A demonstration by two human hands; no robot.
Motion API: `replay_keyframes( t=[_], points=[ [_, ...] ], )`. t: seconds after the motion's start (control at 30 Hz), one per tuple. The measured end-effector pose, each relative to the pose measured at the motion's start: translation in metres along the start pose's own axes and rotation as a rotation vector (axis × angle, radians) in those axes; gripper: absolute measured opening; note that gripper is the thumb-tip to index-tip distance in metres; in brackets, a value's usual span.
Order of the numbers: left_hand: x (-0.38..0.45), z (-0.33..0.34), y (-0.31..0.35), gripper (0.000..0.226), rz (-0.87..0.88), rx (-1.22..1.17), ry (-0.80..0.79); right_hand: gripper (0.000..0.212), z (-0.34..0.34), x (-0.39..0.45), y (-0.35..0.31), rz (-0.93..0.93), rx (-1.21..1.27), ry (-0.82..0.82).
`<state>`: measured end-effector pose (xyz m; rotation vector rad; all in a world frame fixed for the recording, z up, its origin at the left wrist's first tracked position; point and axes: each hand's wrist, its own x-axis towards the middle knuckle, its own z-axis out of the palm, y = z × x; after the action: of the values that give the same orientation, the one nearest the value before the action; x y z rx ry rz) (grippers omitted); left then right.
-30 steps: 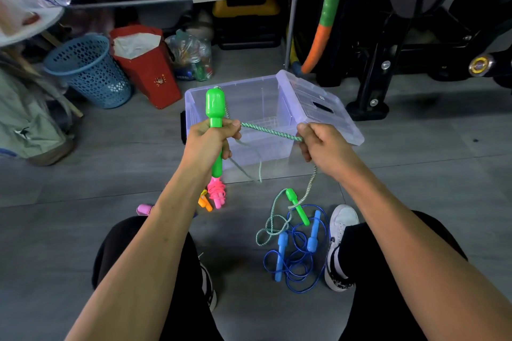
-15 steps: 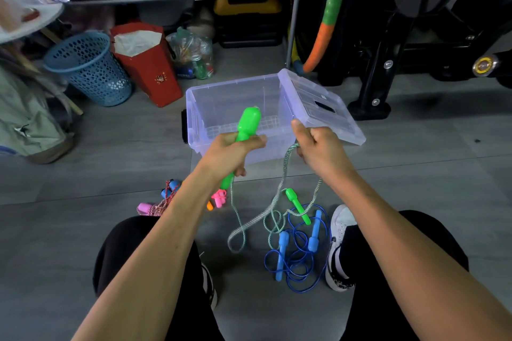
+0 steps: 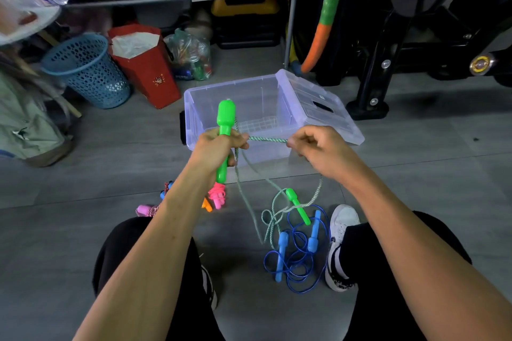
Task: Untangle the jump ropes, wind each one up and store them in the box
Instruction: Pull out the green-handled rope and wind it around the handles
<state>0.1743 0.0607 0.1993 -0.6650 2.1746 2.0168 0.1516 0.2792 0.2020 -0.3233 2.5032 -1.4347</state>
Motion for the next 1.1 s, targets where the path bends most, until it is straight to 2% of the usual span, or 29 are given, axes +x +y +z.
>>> replay_keyframes(
  t=[0.13,0.23,0.3,0.4,0.5,0.53,0.63,0.7,0.77,0.83,0.87,0.93,1.03,1.07,1.1],
  points=[
    [-0.010,0.006,-0.001,0.005,0.038,0.275,-0.077,0.020,-0.003,-0.002,0.006,-0.012,-0.018,0.011],
    [-0.023,0.021,0.002,0.031,0.015,0.199,-0.260,0.022,0.008,-0.005,-0.006,-0.025,0.067,-0.036],
    [-0.029,0.029,0.005,0.029,0.058,0.152,-0.311,0.025,0.015,-0.005,-0.010,-0.024,0.084,-0.052],
    [-0.017,0.022,0.005,0.030,0.058,0.027,-0.116,0.029,0.009,-0.004,-0.011,0.039,0.095,-0.091],
    [-0.003,0.006,0.003,0.028,-0.037,-0.085,0.039,0.035,-0.004,-0.004,-0.010,0.079,0.123,-0.097],
    [-0.002,0.005,0.002,0.026,-0.046,-0.033,0.050,0.037,-0.006,-0.003,-0.008,0.086,0.096,-0.094],
    [-0.007,0.015,-0.003,0.027,0.031,0.358,0.030,0.041,-0.004,-0.003,-0.005,0.109,0.059,-0.075],
    [-0.015,0.024,-0.001,0.034,0.059,0.369,-0.065,0.042,0.000,-0.003,-0.006,0.108,0.090,-0.059],
    [-0.023,0.033,0.004,0.042,0.045,0.265,-0.260,0.042,0.007,-0.003,-0.011,0.091,0.132,-0.057],
    [-0.025,0.039,0.006,0.038,0.060,0.167,-0.351,0.042,0.013,-0.003,-0.014,0.094,0.179,-0.074],
    [-0.023,0.038,0.005,0.032,0.068,0.113,-0.297,0.042,0.013,-0.003,-0.015,0.101,0.192,-0.096],
    [-0.013,0.028,0.006,0.023,0.034,-0.047,-0.072,0.038,0.006,-0.004,-0.014,0.109,0.186,-0.141],
    [0.006,0.000,0.010,0.020,-0.100,-0.306,0.160,0.035,-0.012,-0.005,-0.009,0.099,0.202,-0.098],
    [0.008,-0.006,0.010,0.020,-0.107,-0.248,0.188,0.036,-0.017,-0.005,-0.007,0.092,0.230,-0.077],
    [0.008,-0.009,0.009,0.018,-0.081,-0.077,0.202,0.037,-0.020,-0.005,-0.005,0.088,0.246,-0.064]
  ],
)
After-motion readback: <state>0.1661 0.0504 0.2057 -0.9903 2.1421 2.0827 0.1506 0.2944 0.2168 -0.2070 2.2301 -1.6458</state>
